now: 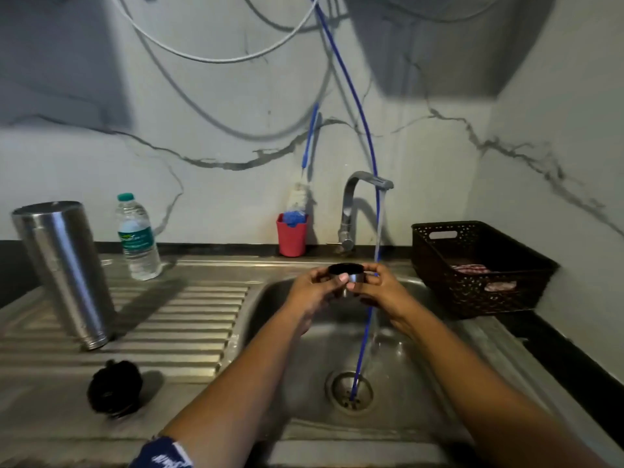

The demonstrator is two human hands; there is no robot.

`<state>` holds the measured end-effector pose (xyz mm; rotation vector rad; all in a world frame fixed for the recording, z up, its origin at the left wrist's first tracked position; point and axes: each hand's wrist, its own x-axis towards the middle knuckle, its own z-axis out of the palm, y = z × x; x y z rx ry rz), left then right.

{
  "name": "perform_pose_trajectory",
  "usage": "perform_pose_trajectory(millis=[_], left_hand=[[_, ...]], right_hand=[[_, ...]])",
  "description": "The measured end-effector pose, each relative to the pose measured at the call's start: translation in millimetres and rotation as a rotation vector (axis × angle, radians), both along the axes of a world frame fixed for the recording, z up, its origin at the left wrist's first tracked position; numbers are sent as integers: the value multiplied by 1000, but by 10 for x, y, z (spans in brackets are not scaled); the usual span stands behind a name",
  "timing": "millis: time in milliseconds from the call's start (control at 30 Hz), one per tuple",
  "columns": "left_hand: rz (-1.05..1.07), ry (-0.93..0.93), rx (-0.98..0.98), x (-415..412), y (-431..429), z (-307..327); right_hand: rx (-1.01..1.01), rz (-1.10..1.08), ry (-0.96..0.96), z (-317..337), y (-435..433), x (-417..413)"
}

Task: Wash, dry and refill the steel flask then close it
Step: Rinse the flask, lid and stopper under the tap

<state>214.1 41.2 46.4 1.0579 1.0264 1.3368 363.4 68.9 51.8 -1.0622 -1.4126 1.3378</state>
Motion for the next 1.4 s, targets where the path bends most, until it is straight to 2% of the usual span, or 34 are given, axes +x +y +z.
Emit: perform_pose_trajectory(millis=[167,300,500,733,900,1167,1300,1400], left_hand=[[-6,-80,-36,418,440,-238],[26,-148,-48,484,584,-382],[79,-124,-47,513,730,-489],[10,-136,-23,563,748,-550],[2,-225,-50,473,740,-543],[-20,-217,-66,479,745,-571],[-85,-265,-89,461,726,-549],[-68,-277,-85,470,726,-548]], right_hand=[[55,-86,10,-325,426,361],[68,-68,0,-478,633,439],[50,-106,22,-621,734,465],[101,-101,47,-578,691,425],[50,-52,58,-573,685,521],[7,-11,18,-587,709,546],[-22,-60,127,-589,728,555],[-12,-29,138,-560,710,569]])
